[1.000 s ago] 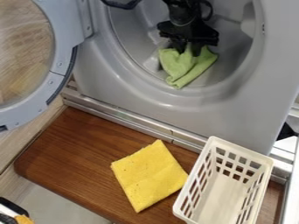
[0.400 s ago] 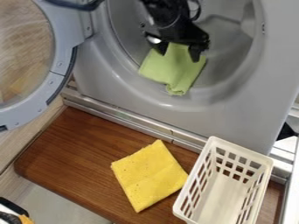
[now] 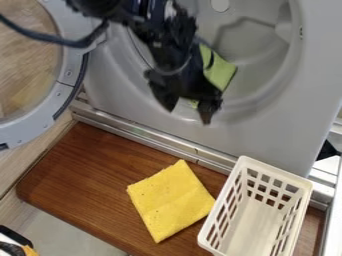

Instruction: Put the green towel in the machine

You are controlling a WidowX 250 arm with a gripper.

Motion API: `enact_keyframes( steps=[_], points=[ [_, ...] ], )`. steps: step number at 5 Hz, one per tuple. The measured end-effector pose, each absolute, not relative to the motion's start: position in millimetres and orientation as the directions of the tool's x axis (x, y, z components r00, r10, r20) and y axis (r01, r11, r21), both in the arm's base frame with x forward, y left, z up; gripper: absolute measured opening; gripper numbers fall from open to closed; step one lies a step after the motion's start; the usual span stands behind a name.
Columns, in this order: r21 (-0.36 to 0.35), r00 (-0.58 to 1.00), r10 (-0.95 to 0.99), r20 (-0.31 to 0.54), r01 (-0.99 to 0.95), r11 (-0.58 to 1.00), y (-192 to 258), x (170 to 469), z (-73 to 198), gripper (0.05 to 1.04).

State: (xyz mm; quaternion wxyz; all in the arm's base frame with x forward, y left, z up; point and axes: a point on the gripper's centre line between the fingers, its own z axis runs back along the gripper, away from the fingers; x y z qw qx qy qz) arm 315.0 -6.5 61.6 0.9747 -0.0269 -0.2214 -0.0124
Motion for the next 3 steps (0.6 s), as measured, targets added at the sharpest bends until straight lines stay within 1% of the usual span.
enact_keyframes(
  steps=[1,2,3],
  points=[
    [-0.069,0.934,-0.046,0.355,0.076,0.995,-10,293,40,1.001],
    [-0.027,0.957,-0.057,0.284,0.067,0.997,-6,283,23,1.001],
    [0.036,0.979,-0.085,0.186,0.08,0.996,-10,272,0,1.001]
  ],
)
